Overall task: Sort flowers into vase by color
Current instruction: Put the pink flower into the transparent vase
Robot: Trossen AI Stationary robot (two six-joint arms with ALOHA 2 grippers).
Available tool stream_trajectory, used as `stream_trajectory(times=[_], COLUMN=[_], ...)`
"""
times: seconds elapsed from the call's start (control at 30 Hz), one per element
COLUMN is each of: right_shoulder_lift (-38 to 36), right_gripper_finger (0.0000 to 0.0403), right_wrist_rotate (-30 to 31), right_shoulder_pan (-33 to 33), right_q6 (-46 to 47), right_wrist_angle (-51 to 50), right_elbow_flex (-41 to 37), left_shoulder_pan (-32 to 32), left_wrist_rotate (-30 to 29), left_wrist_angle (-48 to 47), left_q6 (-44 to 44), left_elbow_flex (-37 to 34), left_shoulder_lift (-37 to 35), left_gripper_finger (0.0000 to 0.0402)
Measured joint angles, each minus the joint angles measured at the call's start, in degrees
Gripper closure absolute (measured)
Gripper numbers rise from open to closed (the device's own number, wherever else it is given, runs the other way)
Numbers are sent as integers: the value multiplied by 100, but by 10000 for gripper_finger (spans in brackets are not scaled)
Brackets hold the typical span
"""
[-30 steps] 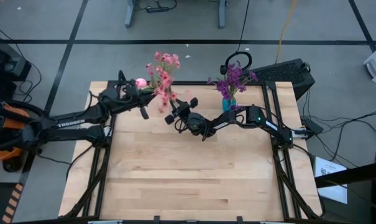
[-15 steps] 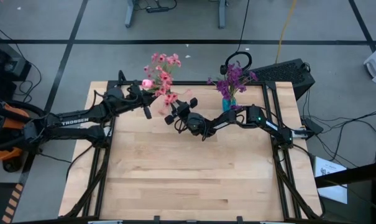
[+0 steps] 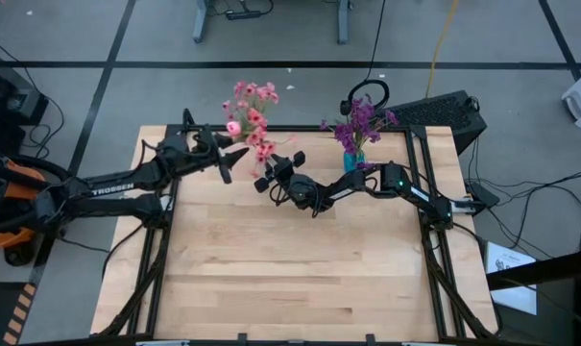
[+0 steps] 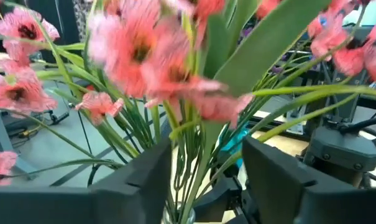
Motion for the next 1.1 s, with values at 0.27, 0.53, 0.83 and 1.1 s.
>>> stream_trajectory(times=[0.27,0.53,0.83,1.1], right_shoulder_lift=[0,0,0,0], right_gripper_finger=[307,307,307,307], right_wrist_rotate=[4,9,18,35], right_shoulder_pan=[0,0,0,0], right_q6=[2,2,22,25], right_wrist_angle=[0,24,33,42], right_elbow_flex=[-2,-4,-6,-9], left_shoulder_pan=[-27,-230,-363,-352], left_wrist_rotate=[-3,-344,-480,-591], left_wrist_angle=[-134,187,852,1268], left_q6=[-153,26,241,454], left_elbow_flex=[-2,0,-2,-2], left_shoulder_lift=[-629,-453,302,699], left_gripper_finger=[156,155,185,278])
